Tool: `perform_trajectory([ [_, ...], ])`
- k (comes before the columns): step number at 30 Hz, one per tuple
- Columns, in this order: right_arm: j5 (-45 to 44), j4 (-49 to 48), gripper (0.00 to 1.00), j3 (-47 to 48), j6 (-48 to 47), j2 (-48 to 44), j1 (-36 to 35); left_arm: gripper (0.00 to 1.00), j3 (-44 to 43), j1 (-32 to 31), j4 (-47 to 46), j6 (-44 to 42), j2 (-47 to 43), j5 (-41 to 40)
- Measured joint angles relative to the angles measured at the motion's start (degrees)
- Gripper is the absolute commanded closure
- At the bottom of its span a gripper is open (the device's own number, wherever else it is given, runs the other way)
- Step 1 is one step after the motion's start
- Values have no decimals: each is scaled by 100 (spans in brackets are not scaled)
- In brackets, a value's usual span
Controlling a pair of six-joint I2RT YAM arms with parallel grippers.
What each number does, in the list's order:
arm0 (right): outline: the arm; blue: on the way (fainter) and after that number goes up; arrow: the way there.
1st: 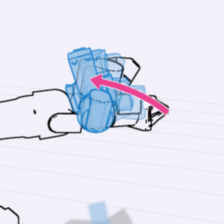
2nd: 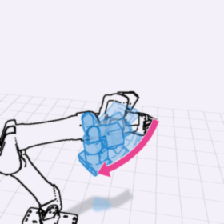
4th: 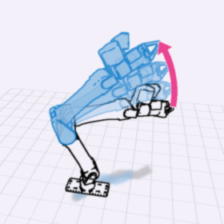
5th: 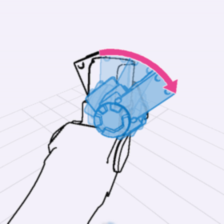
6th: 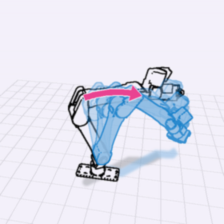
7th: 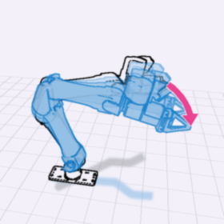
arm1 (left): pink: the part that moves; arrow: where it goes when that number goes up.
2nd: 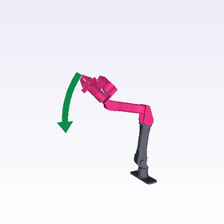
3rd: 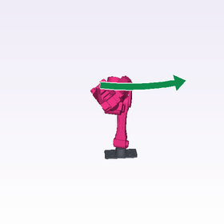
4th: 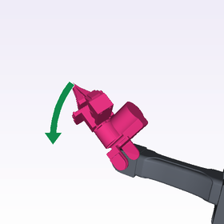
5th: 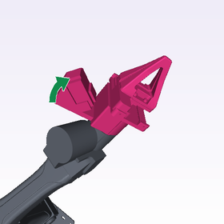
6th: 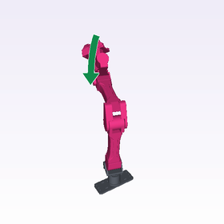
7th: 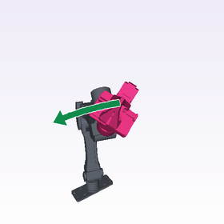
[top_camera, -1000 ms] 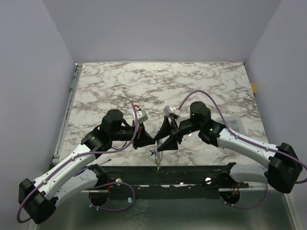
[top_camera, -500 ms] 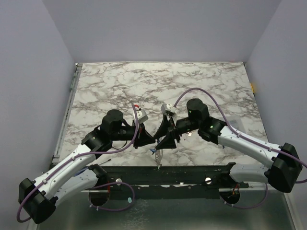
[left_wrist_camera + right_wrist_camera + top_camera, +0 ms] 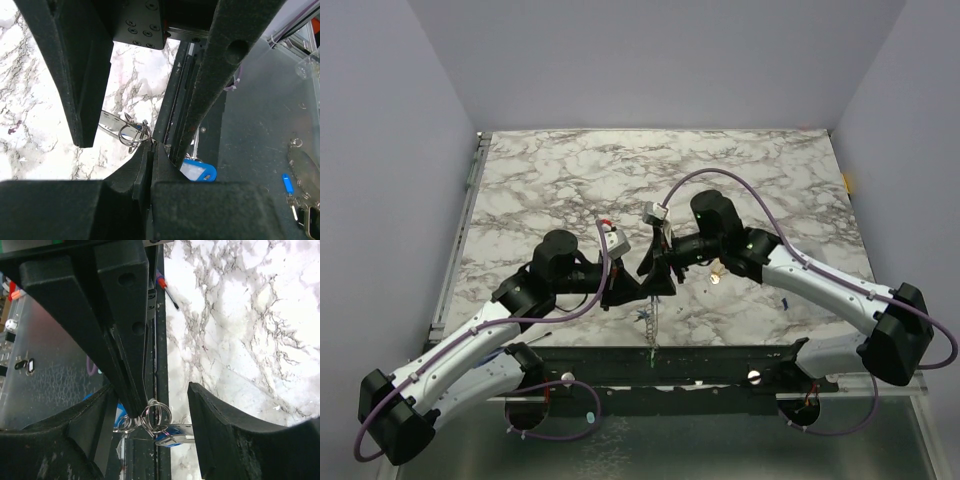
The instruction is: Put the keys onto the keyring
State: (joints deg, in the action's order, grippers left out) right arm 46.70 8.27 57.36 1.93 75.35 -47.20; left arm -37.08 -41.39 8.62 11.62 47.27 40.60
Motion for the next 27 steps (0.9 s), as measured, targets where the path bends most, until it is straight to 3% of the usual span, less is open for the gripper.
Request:
perform_trajectory([
  [7,136,542,37,291,-269,153,0,100,52,0,-42,13,-22,-4],
  [16,852,726,40,70,-651,-299,15,100,52,-33,-81,33,-57,48],
  [27,588,1781,41,131,-1060,-376,-33,100,59,-31,-155,57,-66,76],
])
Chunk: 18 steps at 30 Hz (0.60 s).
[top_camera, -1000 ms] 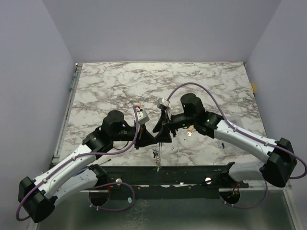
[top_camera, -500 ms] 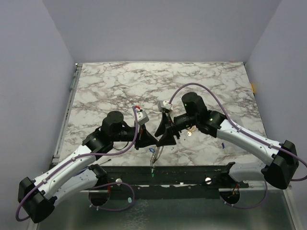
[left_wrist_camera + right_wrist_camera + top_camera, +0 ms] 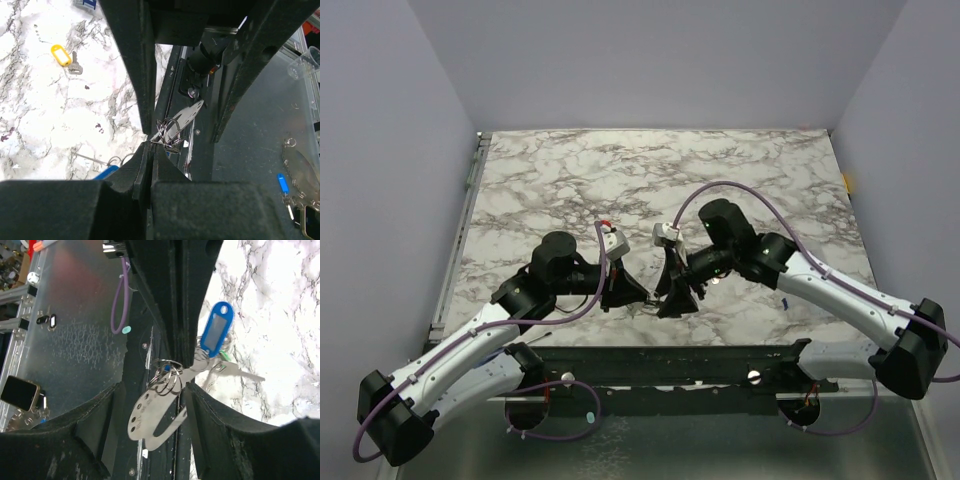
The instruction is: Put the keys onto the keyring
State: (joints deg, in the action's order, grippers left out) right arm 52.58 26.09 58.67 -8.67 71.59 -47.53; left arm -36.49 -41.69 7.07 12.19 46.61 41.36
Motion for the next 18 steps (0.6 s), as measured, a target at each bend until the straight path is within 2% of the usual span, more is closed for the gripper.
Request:
perform_trajectory([
  [5,31,44,40,-46,7,-323,-4,100,0,0,-79,0,2,0],
  [12,-146,-367,25,-188,136,-767,-4,100,0,0,-144,7,2,-2],
  [15,-802,-713,24,-380,225,-1080,-4,100,0,0,-144,24,2,-87],
  [18,-2146,-1169,22,-719,638,-1360,-20,97,39,-2,-138,92,2,-647],
])
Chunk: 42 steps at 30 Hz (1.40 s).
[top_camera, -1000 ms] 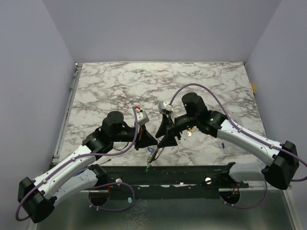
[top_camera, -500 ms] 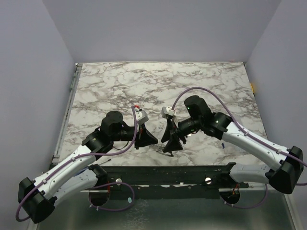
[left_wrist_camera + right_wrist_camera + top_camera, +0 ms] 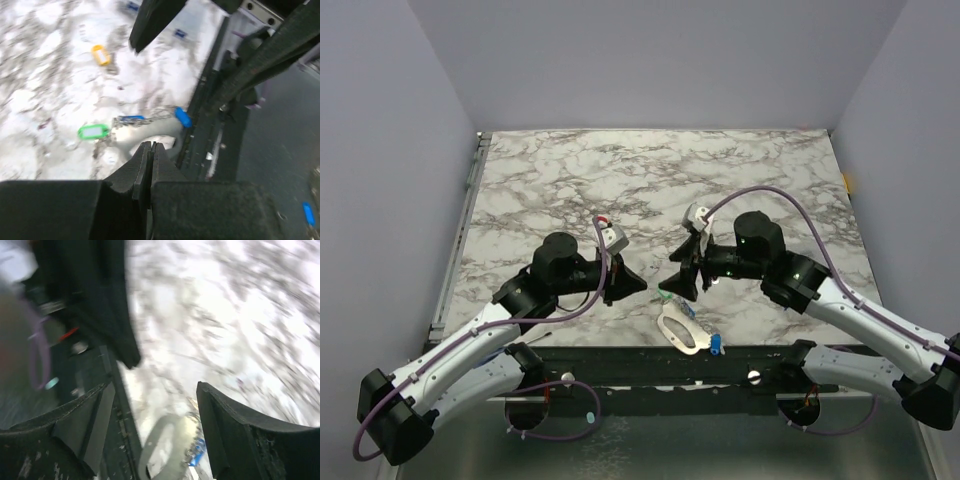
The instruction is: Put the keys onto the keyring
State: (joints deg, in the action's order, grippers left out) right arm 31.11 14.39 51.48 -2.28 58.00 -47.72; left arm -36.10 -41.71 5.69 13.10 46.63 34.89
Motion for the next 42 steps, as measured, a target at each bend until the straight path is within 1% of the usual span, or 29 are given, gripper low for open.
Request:
perform_trajectory([
  [1,-535,-109,22,-105,240,-46,-2,92,20,0,31,26,26,-262],
  [4,-2236,-125,20,-348,1110,-68,-2,67,20,4,92,66,216,-811],
  [5,-2756,-63,18,-424,1453,-70,0,60,20,9,109,74,319,-911],
  [6,-3252,35,16,-501,1775,-87,0,55,20,7,136,79,466,-1034],
  [9,-4513,474,8,-809,2693,-273,4,49,20,-33,227,129,752,-1316],
  [13,-5665,953,8,-1110,3410,-754,7,49,2,-284,317,264,1078,-1878],
  [17,-6529,1025,9,-1121,3825,-1056,4,53,-354,-999,501,636,1735,-2741],
  [20,-7178,1213,9,-1086,4157,-968,4,55,-813,-1790,623,1154,2343,-3515],
  [22,-7558,1373,9,-1025,4378,-807,4,57,-1108,-2168,741,1600,2684,-3952],
  [24,-7882,1591,9,-942,4625,-636,4,57,-1451,-2406,944,2218,3073,-4363],
  [29,-8349,1991,9,-868,5134,-444,4,57,-2000,-2686,1311,3386,3897,-5099],
  [33,-8443,2026,9,-903,5261,-468,4,56,-2192,-2914,1506,4113,4422,-5410],
  [38,-8443,1982,9,-1060,5283,-599,4,56,-2361,-3071,1650,4710,4734,-5615],
  [42,-8446,1867,9,-1209,5217,-684,4,58,-2492,-3156,1676,4986,4876,-5694],
])
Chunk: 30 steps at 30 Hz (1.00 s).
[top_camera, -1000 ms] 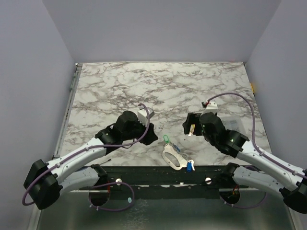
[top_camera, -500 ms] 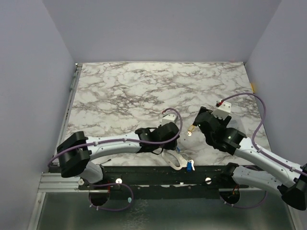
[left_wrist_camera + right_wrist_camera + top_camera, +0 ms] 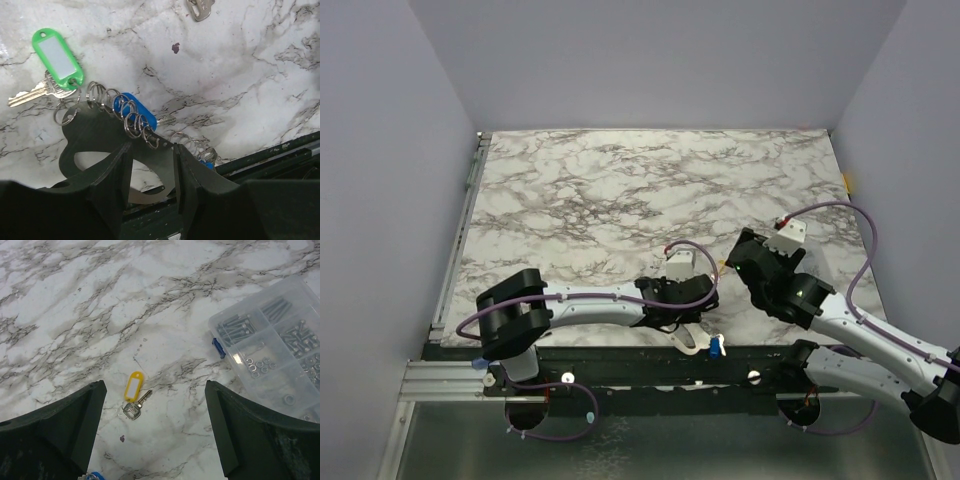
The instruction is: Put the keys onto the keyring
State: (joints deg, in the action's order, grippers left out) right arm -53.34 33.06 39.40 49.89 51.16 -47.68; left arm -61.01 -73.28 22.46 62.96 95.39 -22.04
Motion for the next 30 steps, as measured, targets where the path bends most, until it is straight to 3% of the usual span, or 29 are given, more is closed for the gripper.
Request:
perform_trajectory([
  [13,-107,-267,9,-267,-352,-203,0,67,-269,-142,15,420,573,-17],
  [21,-129,-472,9,-372,-542,-310,0,78,-446,-210,35,520,776,-17],
  [26,-129,-555,9,-404,-634,-308,0,78,-638,-264,101,518,935,-17],
  [30,-127,-647,9,-444,-675,-308,0,70,-750,-299,232,511,981,-37],
])
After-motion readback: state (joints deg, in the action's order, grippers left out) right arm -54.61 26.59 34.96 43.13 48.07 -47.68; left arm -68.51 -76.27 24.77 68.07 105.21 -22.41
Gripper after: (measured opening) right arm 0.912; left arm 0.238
